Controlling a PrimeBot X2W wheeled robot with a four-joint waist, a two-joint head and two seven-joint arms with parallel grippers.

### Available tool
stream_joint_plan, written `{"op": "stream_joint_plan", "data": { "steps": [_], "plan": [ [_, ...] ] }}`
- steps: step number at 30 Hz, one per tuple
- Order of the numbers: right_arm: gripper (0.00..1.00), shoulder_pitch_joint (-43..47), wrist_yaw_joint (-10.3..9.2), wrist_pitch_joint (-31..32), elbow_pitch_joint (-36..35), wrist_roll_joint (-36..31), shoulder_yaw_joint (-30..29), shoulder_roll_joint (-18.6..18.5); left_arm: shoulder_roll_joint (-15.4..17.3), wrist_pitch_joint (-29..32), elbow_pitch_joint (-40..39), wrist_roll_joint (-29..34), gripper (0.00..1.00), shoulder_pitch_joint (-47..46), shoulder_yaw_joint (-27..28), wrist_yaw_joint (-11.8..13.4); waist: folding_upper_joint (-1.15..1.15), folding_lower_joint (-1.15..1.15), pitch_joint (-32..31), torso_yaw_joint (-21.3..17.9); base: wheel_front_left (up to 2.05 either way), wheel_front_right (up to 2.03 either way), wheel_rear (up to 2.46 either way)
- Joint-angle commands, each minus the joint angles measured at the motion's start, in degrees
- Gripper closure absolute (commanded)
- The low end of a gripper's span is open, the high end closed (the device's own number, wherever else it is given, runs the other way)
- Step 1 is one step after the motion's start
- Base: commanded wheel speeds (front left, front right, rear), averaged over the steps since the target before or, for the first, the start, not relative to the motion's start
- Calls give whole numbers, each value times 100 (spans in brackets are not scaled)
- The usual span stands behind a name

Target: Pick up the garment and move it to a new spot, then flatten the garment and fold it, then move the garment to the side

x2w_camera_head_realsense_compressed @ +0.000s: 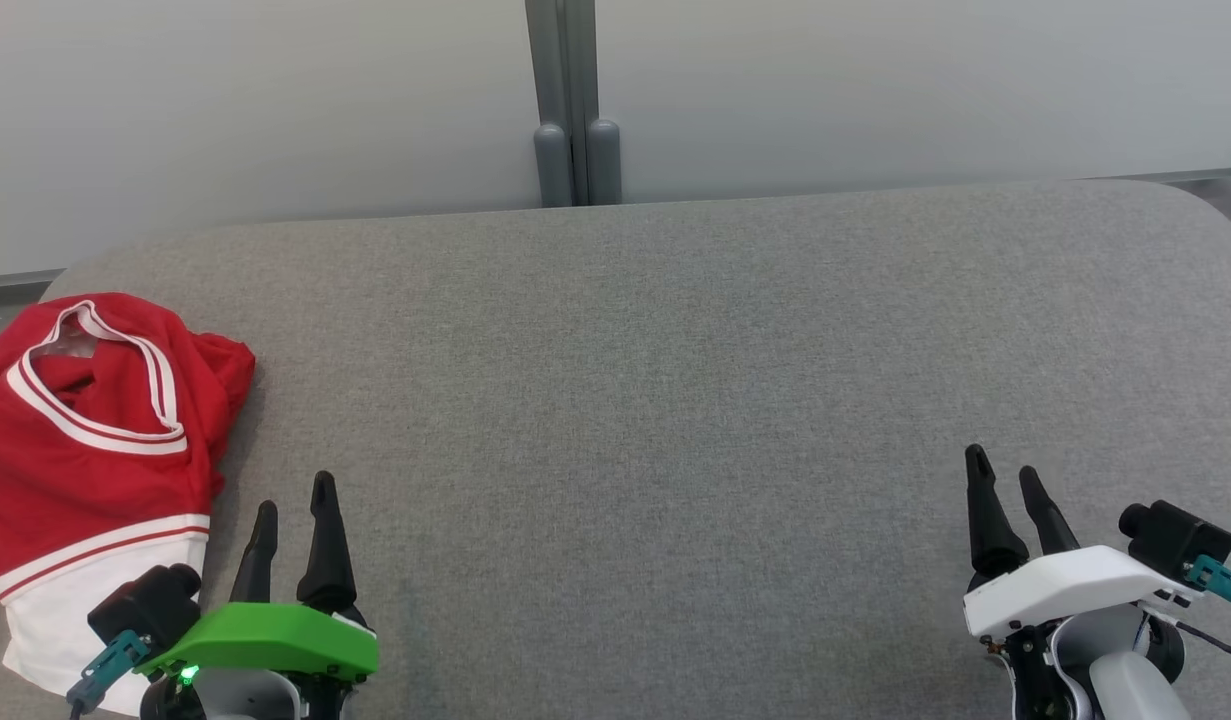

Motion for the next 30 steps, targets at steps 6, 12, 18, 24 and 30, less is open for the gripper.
{"op": "stream_joint_plan", "data": {
  "steps": [6, 12, 18, 24, 30],
  "plan": [
    [0, -198, 1, -144, 114, -691, 57, -38, 44, -138, -32, 600, 0, -6, -81, 71, 0, 0, -5, 16, 0, 0, 0],
    [0, -223, 1, -229, 108, -1136, 89, -39, 47, -223, -30, 979, 0, 30, -115, 114, 0, 0, -6, 33, 0, 0, 0],
    [0, -241, 1, -318, 59, -1546, 110, -43, 50, -311, -6, 1299, 0, 49, -173, 150, 0, 0, -11, 58, 0, 0, 0],
    [0, -219, 2, -397, -33, -1860, 126, -45, 53, -392, 8, 1605, 0, 43, -219, 206, 0, 0, -15, 78, 0, 0, 0],
    [0, -199, 2, -473, -22, -2213, 161, -48, 56, -460, 59, 1863, 0, 24, -264, 248, 0, 0, -14, 93, 0, 0, 0]
  ]
}}
